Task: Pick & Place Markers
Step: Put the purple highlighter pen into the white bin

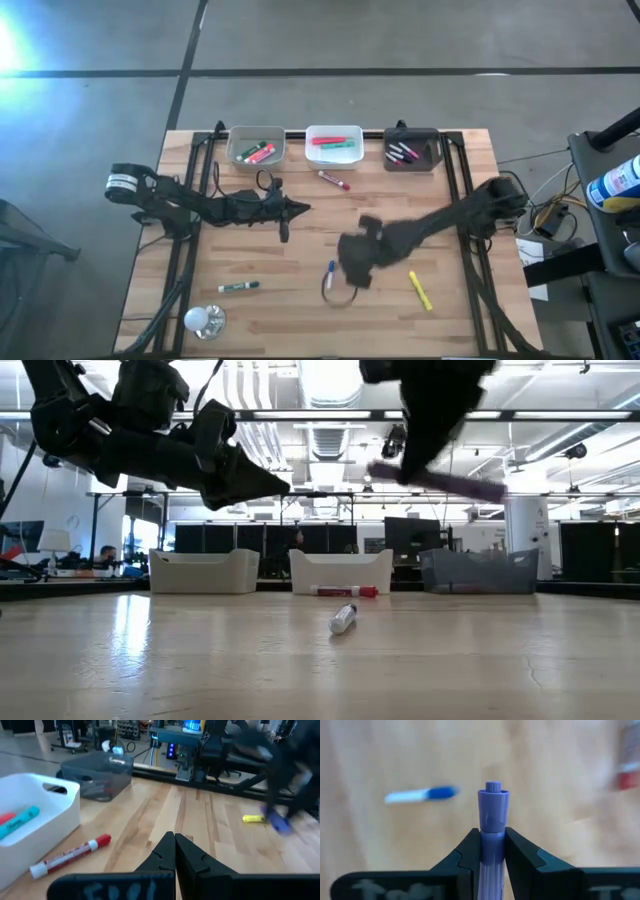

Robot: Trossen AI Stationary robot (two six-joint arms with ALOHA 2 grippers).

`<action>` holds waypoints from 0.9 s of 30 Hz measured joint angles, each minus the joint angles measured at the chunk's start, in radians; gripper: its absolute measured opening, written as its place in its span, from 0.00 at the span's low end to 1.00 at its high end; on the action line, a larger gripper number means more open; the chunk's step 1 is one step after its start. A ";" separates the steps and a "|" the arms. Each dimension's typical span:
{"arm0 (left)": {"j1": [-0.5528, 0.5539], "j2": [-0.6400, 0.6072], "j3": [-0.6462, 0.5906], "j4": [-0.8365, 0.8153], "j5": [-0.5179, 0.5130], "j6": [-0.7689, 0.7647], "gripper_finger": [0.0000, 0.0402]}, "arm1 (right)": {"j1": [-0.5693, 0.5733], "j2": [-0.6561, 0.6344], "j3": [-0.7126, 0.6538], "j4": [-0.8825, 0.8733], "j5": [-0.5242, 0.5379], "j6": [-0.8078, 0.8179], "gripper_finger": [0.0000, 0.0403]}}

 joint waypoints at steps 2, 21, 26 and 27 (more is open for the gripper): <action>0.001 0.000 0.004 0.001 0.000 0.013 0.00 | -0.057 -0.071 -0.021 0.000 0.027 -0.059 0.16; 0.029 0.000 0.006 0.021 0.000 0.022 0.00 | -0.910 -0.055 -0.010 0.459 -0.357 -0.780 0.16; 0.039 0.000 0.006 0.021 0.002 0.022 0.00 | -0.976 0.121 0.085 0.423 -0.383 -0.852 0.16; 0.039 0.000 0.006 0.021 0.002 0.022 0.00 | -0.981 0.151 0.103 0.407 -0.383 -0.860 0.16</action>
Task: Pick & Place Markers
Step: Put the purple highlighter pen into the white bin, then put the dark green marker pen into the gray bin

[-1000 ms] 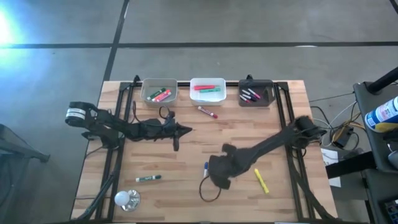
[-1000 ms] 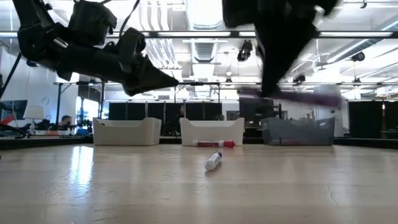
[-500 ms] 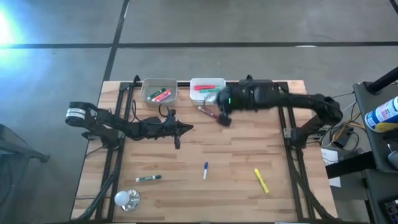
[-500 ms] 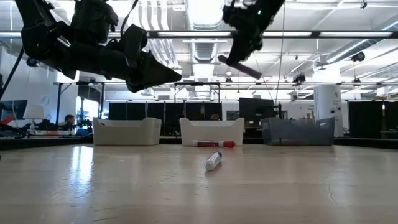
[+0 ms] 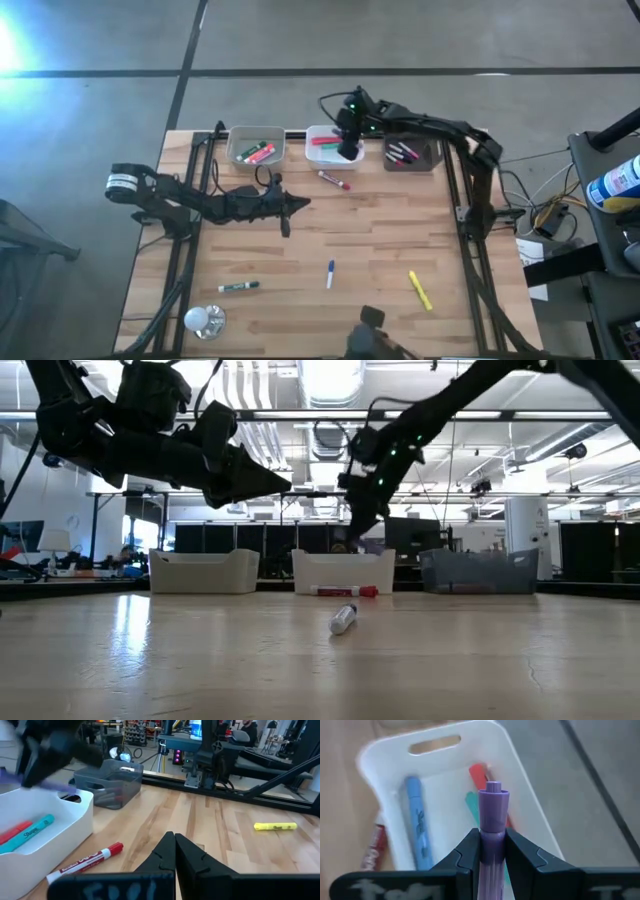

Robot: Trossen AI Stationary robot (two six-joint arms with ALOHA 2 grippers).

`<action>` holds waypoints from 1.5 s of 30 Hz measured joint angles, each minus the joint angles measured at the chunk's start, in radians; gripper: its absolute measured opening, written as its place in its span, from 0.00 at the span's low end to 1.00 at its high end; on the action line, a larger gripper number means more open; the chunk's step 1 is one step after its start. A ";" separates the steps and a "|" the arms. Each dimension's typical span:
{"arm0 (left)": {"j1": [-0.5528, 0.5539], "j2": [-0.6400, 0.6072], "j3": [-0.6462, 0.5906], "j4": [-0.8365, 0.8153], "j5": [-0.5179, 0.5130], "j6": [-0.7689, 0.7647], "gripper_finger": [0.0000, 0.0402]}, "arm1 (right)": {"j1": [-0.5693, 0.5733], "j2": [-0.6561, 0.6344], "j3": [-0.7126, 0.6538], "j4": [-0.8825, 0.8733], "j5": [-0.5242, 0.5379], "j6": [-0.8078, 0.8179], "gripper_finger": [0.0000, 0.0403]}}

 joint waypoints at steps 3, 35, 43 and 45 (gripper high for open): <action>0.001 0.000 0.000 0.000 0.001 0.008 0.00 | -0.005 0.070 0.054 -0.037 0.000 -0.032 0.16; 0.018 0.000 0.068 -0.202 0.047 0.037 0.00 | 0.008 0.251 0.193 -0.080 -0.063 -0.107 0.20; 0.017 0.000 0.177 -0.465 0.042 -0.006 0.00 | 0.014 0.230 0.193 -0.088 -0.068 -0.073 0.32; 0.017 0.000 0.204 -0.528 0.042 -0.010 0.00 | 0.017 0.207 0.190 -0.088 -0.071 -0.073 0.29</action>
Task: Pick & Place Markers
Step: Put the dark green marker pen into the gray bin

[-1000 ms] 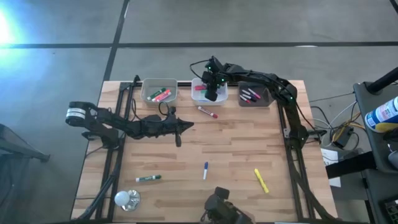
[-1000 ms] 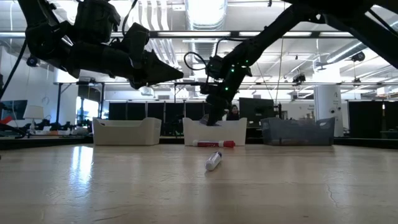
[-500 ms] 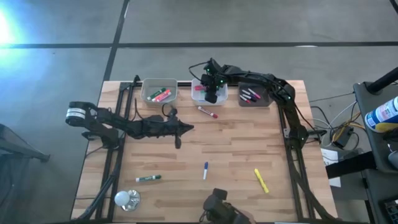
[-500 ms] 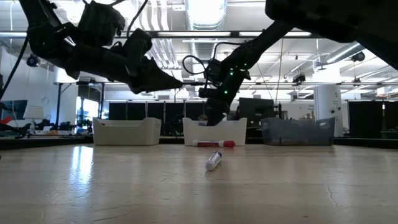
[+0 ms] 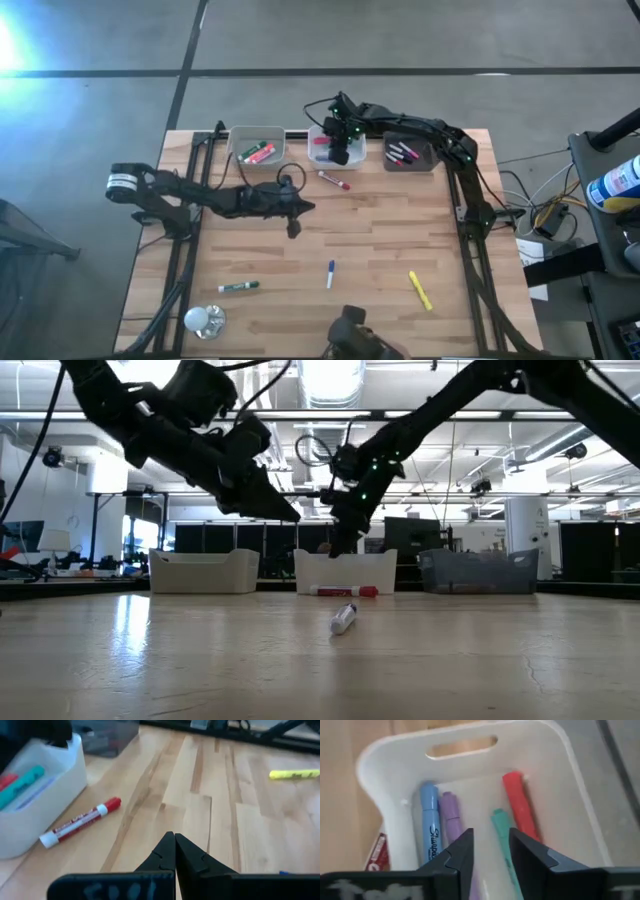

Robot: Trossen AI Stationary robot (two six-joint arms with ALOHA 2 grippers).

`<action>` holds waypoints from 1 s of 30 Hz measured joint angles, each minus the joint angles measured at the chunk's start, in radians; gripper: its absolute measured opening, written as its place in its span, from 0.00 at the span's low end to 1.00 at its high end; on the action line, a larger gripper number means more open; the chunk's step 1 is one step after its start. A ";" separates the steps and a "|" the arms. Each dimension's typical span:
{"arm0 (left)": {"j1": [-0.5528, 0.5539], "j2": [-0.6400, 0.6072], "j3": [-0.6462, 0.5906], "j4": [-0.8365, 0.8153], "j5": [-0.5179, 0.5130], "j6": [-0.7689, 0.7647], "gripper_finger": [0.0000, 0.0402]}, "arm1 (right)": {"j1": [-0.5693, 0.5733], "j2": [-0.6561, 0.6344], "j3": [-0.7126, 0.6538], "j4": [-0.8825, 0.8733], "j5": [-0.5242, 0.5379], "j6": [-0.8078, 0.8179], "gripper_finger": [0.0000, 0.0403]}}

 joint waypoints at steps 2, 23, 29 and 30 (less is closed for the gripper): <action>0.000 0.000 0.028 -0.066 0.000 -0.018 0.00 | 0.003 -0.034 -0.019 0.007 -0.001 -0.011 0.24; -0.013 0.000 0.113 -0.221 0.001 -0.080 0.00 | 0.010 -0.697 -1.018 1.014 -0.054 0.330 0.03; -0.012 0.000 0.113 -0.221 0.001 -0.071 0.00 | 0.031 -0.862 -1.265 1.175 -0.053 0.412 0.03; -0.012 0.000 0.115 -0.221 0.001 -0.071 0.00 | 0.037 -0.888 -1.299 1.201 -0.053 0.423 0.03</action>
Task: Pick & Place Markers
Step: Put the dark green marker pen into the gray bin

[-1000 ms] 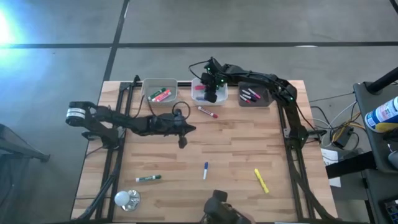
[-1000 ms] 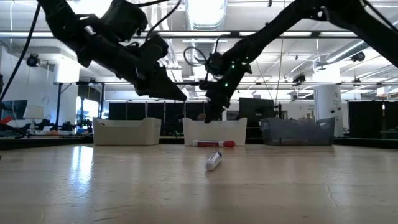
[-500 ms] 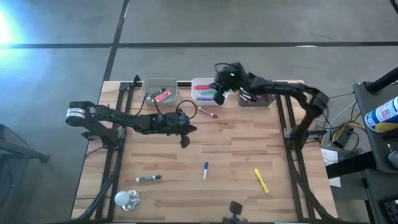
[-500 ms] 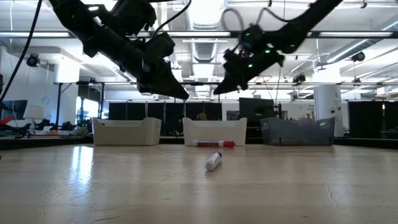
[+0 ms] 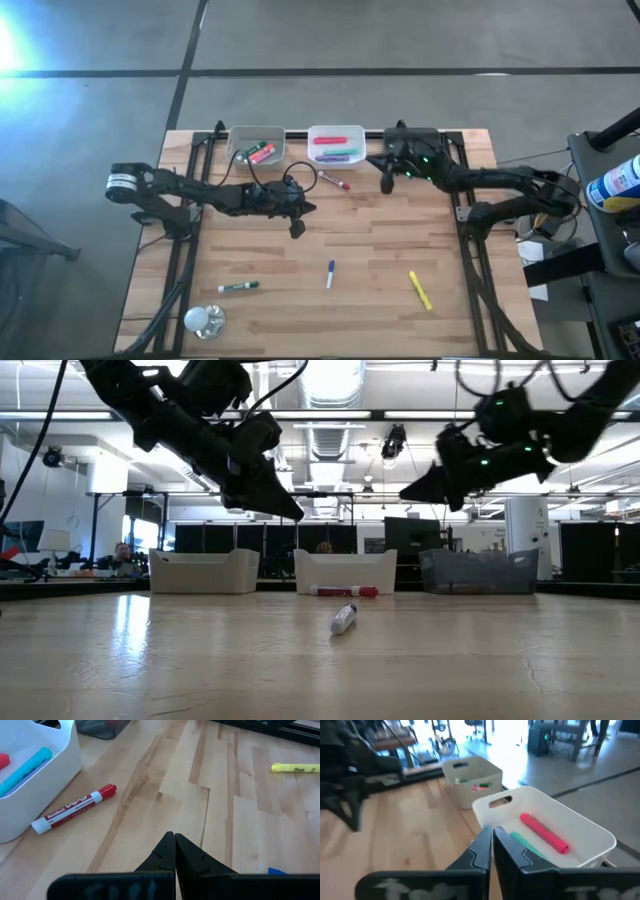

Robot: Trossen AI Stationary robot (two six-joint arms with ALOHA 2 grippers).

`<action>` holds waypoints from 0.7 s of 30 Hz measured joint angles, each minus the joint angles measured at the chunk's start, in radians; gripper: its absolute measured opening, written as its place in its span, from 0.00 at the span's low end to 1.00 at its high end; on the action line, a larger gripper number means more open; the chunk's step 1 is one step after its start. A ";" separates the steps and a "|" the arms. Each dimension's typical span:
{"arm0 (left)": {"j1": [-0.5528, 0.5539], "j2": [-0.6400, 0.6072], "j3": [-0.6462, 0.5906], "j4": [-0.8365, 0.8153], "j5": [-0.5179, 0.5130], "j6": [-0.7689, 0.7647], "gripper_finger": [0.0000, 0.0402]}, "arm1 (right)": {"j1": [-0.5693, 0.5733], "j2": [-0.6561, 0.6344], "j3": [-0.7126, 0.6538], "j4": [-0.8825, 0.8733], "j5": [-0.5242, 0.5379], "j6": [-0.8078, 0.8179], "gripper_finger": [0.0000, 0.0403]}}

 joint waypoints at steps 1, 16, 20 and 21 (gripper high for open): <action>0.000 0.000 0.002 0.001 0.000 0.000 0.00 | 0.006 -0.022 -0.031 0.028 0.001 0.012 0.03; -0.001 0.000 0.003 -0.008 -0.007 -0.084 0.00 | 0.231 -0.250 -0.376 0.330 0.393 0.122 0.03; -0.023 0.000 0.023 -0.094 0.012 -0.115 0.00 | 0.326 -0.278 -0.417 0.308 0.507 0.115 0.03; -0.032 0.000 0.042 -0.156 0.013 -0.126 0.00 | 0.347 -0.283 -0.417 0.295 0.529 0.110 0.03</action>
